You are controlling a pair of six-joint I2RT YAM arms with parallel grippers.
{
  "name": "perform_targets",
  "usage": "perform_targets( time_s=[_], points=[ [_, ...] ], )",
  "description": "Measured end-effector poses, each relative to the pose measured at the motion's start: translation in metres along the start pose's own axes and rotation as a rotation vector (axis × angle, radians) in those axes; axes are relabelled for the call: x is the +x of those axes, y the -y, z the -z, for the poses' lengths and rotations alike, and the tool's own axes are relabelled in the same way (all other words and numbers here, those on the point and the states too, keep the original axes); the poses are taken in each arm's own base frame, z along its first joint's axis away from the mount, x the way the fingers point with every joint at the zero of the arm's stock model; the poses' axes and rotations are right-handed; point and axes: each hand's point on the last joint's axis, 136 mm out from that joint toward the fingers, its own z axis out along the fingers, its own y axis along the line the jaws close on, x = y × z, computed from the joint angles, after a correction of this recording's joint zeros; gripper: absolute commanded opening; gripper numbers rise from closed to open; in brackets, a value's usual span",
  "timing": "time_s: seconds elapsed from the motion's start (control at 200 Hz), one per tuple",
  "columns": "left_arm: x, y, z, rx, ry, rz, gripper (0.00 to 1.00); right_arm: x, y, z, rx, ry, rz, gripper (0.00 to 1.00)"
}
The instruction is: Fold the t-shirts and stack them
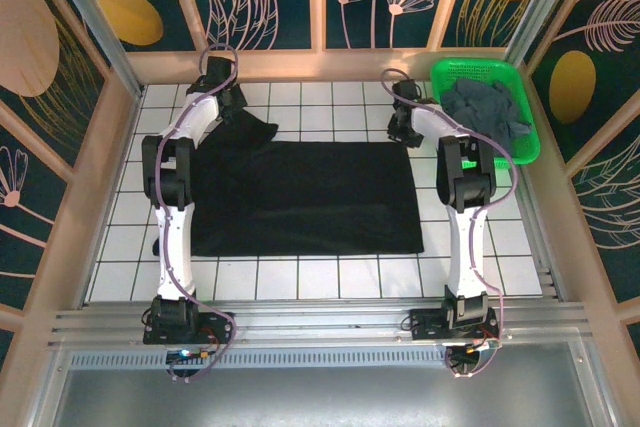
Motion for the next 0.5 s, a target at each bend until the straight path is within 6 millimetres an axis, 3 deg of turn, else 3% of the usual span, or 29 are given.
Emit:
perform_targets(
  time_s=[0.195,0.345,0.5],
  points=[
    [0.004,-0.002,0.003,-0.011,-0.021,0.006,0.0,-0.001,-0.004,0.0,-0.017,0.008,-0.015,0.0],
    [-0.002,0.001,0.02,-0.001,-0.017,0.011,0.0,-0.001,-0.004,0.002,-0.02,0.01,-0.021,0.0],
    [-0.015,0.009,0.054,0.032,0.012,0.012,0.0,0.001,-0.001,0.009,-0.022,0.009,-0.021,0.0]
  ],
)
